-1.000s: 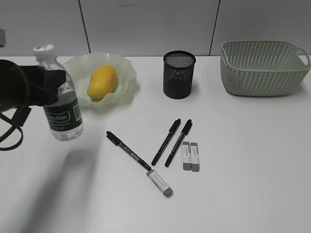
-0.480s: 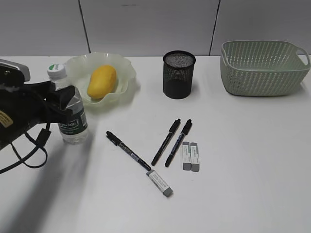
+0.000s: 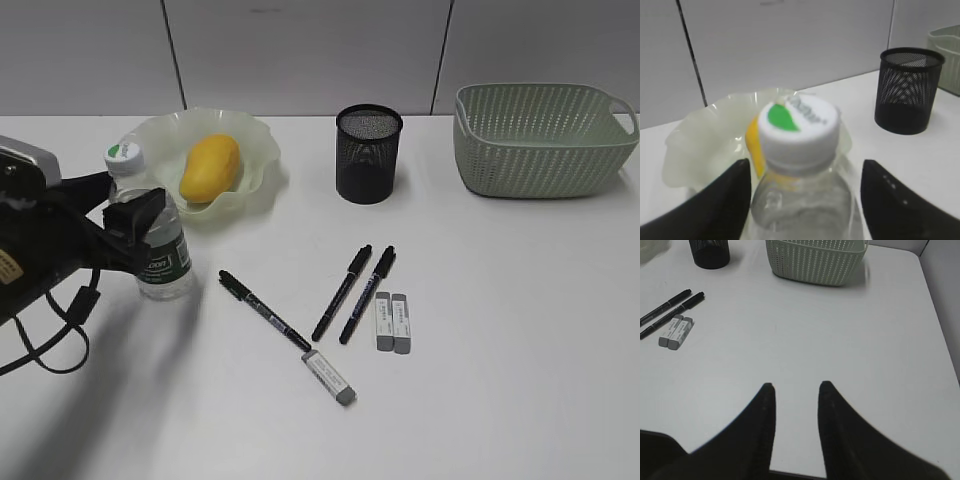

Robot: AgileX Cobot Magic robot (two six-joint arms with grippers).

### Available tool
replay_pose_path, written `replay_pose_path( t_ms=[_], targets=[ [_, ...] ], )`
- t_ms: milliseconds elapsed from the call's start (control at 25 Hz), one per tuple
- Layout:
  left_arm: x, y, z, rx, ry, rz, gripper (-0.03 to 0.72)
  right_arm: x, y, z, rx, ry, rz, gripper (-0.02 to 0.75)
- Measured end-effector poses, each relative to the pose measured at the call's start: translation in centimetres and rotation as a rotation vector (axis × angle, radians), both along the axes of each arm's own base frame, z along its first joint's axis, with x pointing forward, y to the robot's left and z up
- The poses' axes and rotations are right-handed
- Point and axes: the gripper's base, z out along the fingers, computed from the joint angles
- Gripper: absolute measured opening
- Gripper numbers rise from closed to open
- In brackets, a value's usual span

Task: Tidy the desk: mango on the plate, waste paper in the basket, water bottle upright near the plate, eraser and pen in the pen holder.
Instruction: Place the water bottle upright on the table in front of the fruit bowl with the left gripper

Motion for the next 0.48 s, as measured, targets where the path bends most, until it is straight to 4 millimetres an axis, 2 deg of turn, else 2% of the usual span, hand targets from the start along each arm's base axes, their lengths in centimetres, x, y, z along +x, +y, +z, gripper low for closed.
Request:
replay_pose_path(
  t_ms=[200,320,400,480],
  targets=[
    [-0.4,0.0,2.8,-0.030,-0.098,-0.015,0.539,0.0,0.0,0.0,-0.001,0.000,-0.001,0.249],
    [-1.1,0.3,5.7,-0.072,-0.140,-0.004,0.543,0.0,0.0,0.0,-0.001,0.000,-0.001,0.249],
    [-1.5,0.8,7.8,-0.083,-0.096,0.028,0.543,0.0,0.0,0.0,-0.001,0.000,-0.001,0.249],
    [-1.9,1.3,10.0,-0.047,0.058,0.080,0.533,0.0,0.0,0.0,-0.001,0.000,-0.001,0.248]
  ],
)
